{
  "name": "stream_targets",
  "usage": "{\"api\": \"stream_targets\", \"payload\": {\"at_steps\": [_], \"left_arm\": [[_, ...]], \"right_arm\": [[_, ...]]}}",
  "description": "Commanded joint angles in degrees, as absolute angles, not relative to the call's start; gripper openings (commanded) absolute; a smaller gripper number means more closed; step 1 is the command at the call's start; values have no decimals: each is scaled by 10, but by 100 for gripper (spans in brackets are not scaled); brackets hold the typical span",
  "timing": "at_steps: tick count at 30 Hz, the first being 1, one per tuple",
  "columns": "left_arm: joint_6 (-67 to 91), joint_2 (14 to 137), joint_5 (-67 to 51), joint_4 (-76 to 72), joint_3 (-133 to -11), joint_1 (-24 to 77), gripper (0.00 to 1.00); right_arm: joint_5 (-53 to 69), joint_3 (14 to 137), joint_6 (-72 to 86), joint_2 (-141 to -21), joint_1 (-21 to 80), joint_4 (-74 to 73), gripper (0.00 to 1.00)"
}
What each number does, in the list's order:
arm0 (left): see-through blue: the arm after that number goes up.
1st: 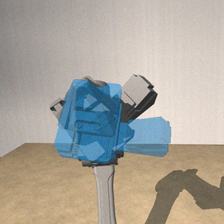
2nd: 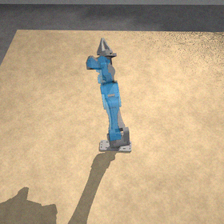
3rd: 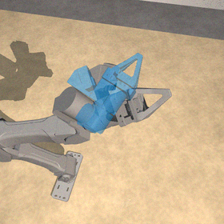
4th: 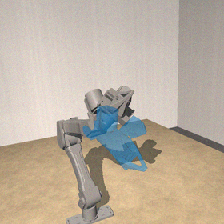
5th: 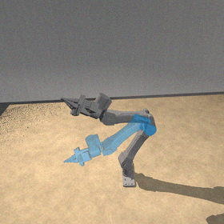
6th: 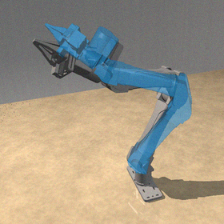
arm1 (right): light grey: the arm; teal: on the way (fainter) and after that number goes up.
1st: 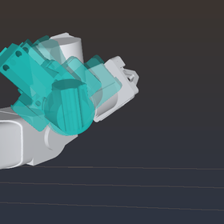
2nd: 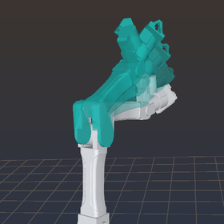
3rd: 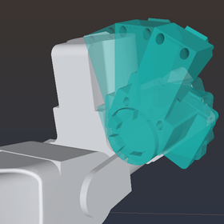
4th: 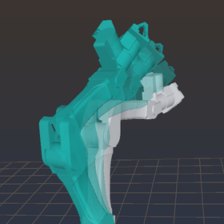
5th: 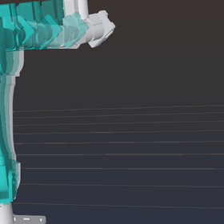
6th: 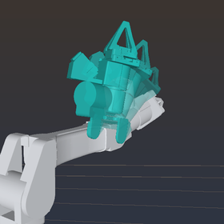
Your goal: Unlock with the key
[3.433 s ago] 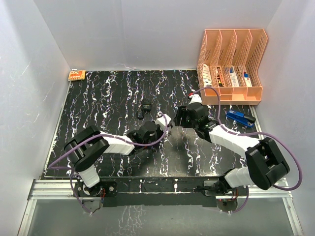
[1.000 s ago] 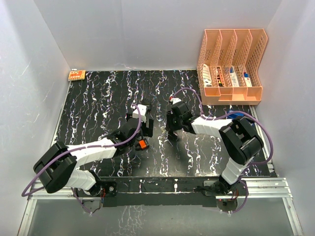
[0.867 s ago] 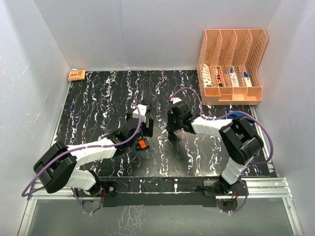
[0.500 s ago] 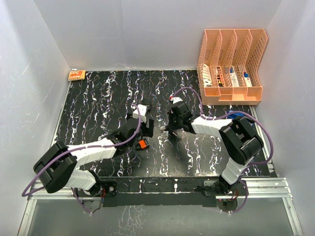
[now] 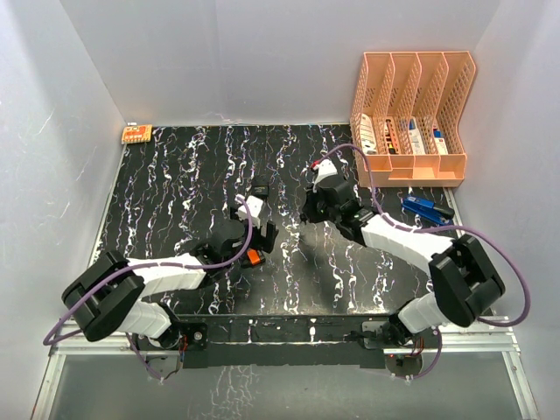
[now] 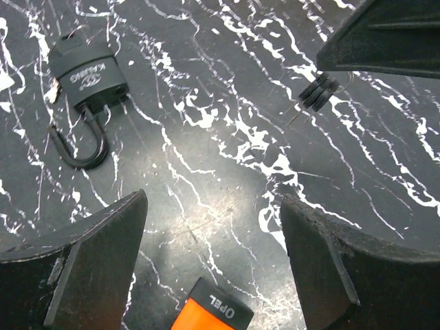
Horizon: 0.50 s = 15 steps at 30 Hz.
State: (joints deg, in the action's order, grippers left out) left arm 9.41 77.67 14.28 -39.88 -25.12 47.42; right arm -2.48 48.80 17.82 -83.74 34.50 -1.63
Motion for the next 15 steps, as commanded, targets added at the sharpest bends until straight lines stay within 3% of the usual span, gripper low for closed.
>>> {"api": "stream_targets", "payload": {"at_steps": [1,15], "left_arm": [[67,787,101,-485,-243,472,77],[-22,862,-20,-718,-192,472,77]], "right_arm": [[-24,472,143,-784,347,24,0],[82,439,55,-683,346,46,0]]}}
